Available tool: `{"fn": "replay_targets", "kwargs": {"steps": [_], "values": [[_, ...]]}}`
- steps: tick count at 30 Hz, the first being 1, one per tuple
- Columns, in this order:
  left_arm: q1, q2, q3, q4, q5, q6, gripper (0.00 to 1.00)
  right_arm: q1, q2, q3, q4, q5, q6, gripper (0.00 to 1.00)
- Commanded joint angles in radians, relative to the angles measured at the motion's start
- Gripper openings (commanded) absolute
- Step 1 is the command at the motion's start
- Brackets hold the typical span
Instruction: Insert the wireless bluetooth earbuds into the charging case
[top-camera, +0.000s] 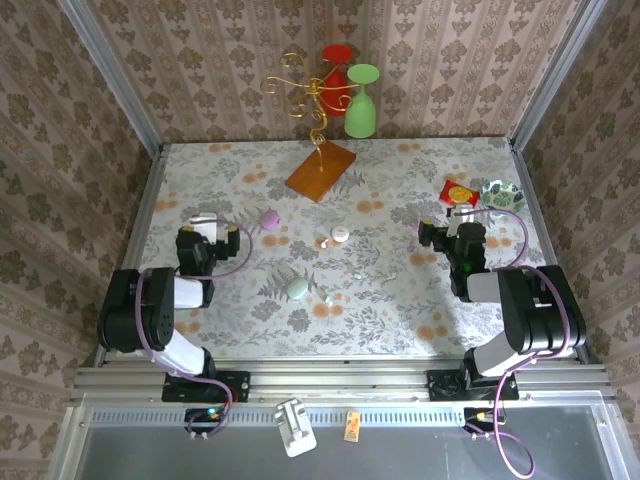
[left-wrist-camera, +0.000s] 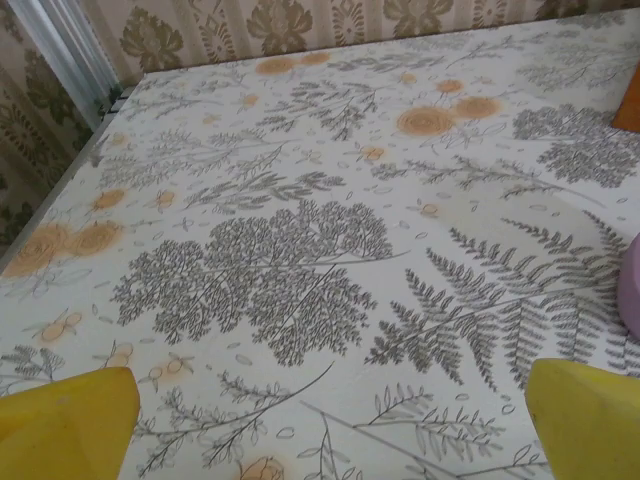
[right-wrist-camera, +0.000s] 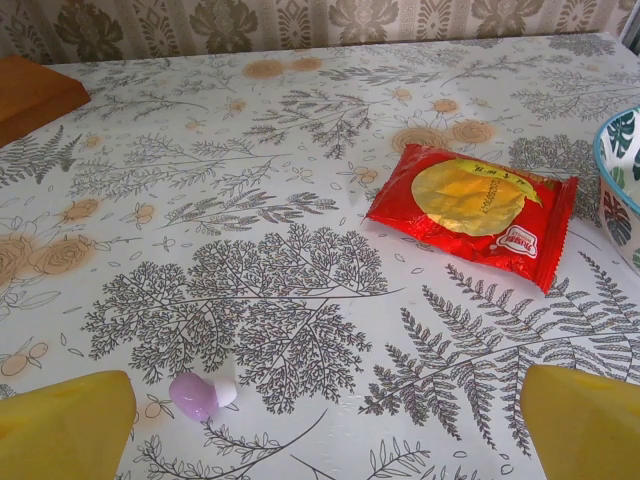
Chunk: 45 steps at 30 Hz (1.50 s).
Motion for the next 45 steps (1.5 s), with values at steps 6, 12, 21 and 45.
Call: {"fn": "replay_targets", "kwargs": {"steps": [6, 12, 21, 45], "values": [[-0.016, -0.001, 0.027, -0.028, -0.035, 0.017, 1.00, 0.009, 0.001, 0.013, -0.001, 0.015, -0.016, 1.00], [-0.015, -0.002, 0.029, -0.032, -0.032, 0.015, 1.00, 0.009, 0.000, 0.014, -0.001, 0.014, -0.015, 1.00], [0.004, -0.001, 0.041, -0.055, -0.009, 0.001, 1.00, 0.009, 0.000, 0.014, -0.001, 0.013, -0.015, 1.00], [-0.396, -0.610, 0.193, -0.817, -0.026, 0.193, 1.00, 0.236, -0.503, 0.153, -0.657, -0.346, -0.151, 1.00]]}}
